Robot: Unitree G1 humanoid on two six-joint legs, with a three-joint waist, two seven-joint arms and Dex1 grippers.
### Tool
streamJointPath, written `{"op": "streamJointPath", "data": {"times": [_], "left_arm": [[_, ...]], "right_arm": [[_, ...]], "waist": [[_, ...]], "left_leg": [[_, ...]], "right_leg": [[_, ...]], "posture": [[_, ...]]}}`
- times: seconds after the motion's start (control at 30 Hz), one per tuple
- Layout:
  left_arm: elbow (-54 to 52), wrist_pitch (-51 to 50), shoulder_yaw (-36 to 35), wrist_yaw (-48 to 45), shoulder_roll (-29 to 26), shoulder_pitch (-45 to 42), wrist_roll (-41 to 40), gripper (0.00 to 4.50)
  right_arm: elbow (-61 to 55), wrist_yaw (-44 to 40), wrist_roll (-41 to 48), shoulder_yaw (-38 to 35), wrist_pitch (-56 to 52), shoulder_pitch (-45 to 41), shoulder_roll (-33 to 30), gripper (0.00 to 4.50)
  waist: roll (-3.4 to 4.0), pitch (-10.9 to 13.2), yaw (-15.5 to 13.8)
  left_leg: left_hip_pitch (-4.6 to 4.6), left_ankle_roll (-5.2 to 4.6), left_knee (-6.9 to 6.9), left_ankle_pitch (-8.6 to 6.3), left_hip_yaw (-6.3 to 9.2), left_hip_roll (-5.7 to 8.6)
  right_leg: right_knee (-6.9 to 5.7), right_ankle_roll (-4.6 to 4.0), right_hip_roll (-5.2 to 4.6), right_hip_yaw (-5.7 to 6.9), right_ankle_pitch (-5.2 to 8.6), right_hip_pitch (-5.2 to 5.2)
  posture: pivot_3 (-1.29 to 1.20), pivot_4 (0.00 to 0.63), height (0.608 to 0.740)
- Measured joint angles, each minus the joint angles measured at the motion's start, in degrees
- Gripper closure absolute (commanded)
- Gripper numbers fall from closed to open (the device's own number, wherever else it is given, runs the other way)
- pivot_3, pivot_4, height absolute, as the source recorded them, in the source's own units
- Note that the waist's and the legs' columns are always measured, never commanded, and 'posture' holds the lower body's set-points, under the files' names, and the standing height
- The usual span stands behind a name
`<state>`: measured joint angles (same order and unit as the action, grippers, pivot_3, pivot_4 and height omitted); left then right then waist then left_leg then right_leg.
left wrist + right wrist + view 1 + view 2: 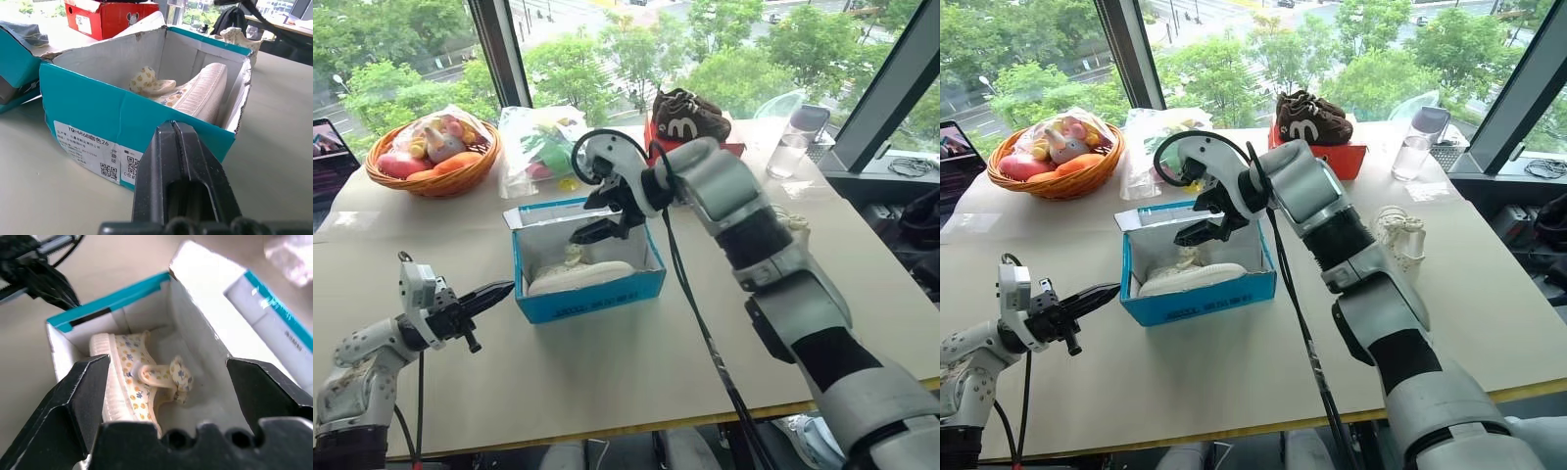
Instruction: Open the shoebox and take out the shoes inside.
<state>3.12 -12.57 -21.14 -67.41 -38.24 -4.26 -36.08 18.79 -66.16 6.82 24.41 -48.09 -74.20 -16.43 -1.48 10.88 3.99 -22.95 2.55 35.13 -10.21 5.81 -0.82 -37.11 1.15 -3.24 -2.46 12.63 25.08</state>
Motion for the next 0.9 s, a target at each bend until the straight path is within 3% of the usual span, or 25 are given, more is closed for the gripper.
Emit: {"op": "streamJointPath", "data": {"times": [0.27,0.63,0.73,0.9], "left_arm": [[0.1,0.0,0.4,0.0,0.0,-0.7,0.0,4.50],[0.1,0.0,0.5,0.0,0.0,-0.7,0.0,4.50],[0.1,0.0,0.5,0.0,0.0,-0.7,0.0,4.50],[0.2,0.0,0.5,0.4,0.0,-0.7,0.1,4.50]], "right_arm": [[-1.9,0.3,-4.6,6.1,4.8,6.7,-3.7,0.02],[-0.2,-4.1,-6.1,8.2,8.9,7.4,-3.7,0.02],[0.2,-5.1,-6.2,9.1,8.9,8.2,-3.1,0.69],[2.2,-5.7,-6.7,9.2,9.0,8.5,-2.5,2.42]], "waist": [[0.00,0.0,0.0],[-0.01,0.0,0.0],[-0.01,0.0,0.0],[-0.01,0.0,0.0]], "left_leg": [[-0.04,0.00,0.04,0.00,0.00,0.00],[-0.01,0.00,0.05,0.00,0.00,0.00],[-0.01,0.00,0.05,0.00,0.00,0.00],[-0.01,0.00,0.05,0.00,0.00,0.00]], "right_leg": [[0.00,-0.07,0.00,0.00,-0.04,0.02],[0.00,-0.09,0.00,0.00,-0.05,0.01],[0.00,-0.09,0.00,0.00,-0.05,0.01],[-0.01,-0.09,0.00,0.00,-0.05,0.01]], "posture": [[0.00,0.150,0.740],[0.00,0.150,0.740],[0.00,0.150,0.740],[0.00,0.150,0.740]]}}
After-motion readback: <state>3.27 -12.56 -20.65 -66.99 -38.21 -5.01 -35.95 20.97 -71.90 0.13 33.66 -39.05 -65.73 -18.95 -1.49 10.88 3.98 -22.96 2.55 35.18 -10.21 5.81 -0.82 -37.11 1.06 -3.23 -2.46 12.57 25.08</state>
